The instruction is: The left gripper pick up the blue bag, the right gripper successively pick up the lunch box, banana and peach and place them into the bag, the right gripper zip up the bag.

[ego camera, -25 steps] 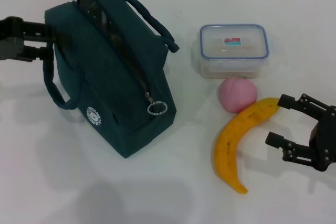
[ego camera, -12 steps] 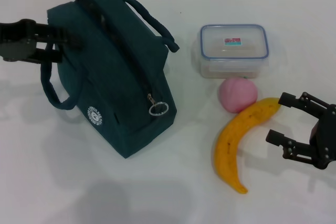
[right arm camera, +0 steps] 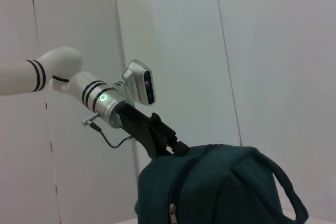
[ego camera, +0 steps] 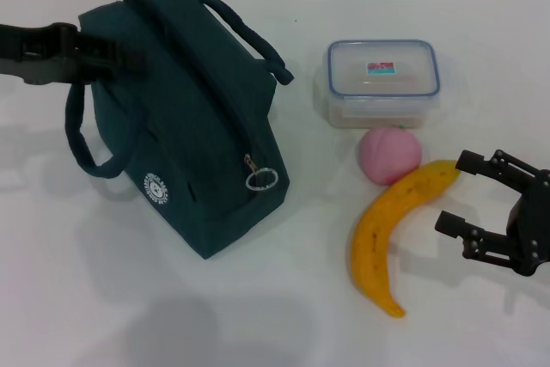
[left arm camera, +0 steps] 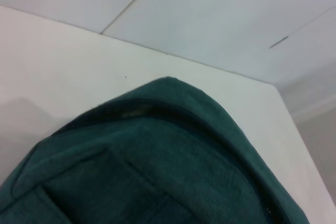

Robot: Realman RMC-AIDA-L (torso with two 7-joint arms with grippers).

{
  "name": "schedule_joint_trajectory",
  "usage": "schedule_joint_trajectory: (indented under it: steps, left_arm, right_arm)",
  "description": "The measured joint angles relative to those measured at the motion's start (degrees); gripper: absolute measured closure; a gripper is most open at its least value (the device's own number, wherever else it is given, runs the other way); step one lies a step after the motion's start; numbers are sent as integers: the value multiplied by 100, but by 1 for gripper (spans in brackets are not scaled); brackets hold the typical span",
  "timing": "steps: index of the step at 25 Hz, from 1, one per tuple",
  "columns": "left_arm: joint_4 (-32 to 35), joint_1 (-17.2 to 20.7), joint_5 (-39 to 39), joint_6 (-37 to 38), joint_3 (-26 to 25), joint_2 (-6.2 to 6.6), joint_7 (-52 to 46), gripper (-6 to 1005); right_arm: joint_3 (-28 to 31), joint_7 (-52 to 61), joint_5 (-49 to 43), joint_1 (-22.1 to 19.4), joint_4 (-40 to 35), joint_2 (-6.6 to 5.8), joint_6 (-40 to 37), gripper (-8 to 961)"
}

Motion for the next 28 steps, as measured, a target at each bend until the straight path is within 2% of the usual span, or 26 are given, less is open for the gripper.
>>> schedule_joint_trajectory:
  steps: [4, 13, 19, 24, 28]
  left_arm:
    - [-175, -44, 5, -56, -25, 40, 86, 506]
    - [-182, -54, 149, -187, 3, 23, -83, 714]
    - [-192, -54, 119, -154, 11, 22, -82, 905]
    - [-270, -13, -344, -28, 15, 41, -32, 951]
    - [-601, -37, -726, 159, 5, 101, 15, 954]
  right_arm:
    - [0, 0, 6, 1, 0, 0, 5, 113]
    - [0, 0, 65, 1, 0, 0, 27, 114]
    - [0, 23, 173, 1, 11, 0, 8, 114]
    - [1, 360, 814, -34, 304, -2, -14, 114]
    - [6, 1420, 1845, -43, 838, -7, 308, 114]
